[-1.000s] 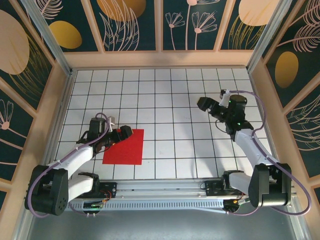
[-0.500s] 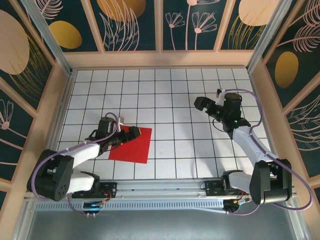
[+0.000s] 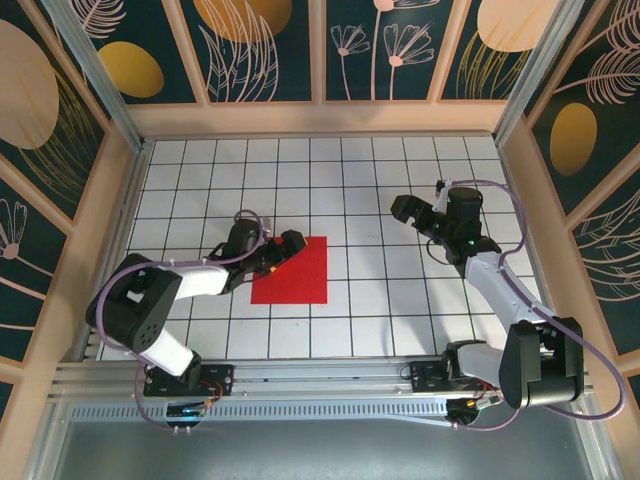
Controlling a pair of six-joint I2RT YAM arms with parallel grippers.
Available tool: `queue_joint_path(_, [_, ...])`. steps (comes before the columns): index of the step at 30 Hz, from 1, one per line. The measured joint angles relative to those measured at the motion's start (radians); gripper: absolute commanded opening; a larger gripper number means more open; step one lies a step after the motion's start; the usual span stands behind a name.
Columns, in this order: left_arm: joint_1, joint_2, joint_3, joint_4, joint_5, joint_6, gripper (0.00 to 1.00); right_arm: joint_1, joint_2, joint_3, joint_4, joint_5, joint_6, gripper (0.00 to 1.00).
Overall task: Fold a paper plane with a square sheet of paper (fold left side to right side)
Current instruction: Move the square sheet of paper to the center of the table, then pick up the square sheet of paper from the center of the table.
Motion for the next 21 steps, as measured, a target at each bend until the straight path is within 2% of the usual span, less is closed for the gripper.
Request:
queue_joint_path(10, [-0.053, 0.146, 0.143, 0.046, -0.035, -0.053, 0.99, 0.001, 0.000, 0.021, -0.040, 0.026, -0.029, 0.90])
queue_joint_path(16, [-0.060, 0.153, 0.156, 0.042, -0.040, -0.060, 0.99, 0.003, 0.034, 0.035, -0.066, 0.026, -0.051, 0.87])
queue_joint_path(21, [-0.060, 0.105, 0.161, -0.042, -0.056, -0.051, 0.99, 0.035, 0.102, 0.075, -0.092, 0.047, -0.066, 0.89])
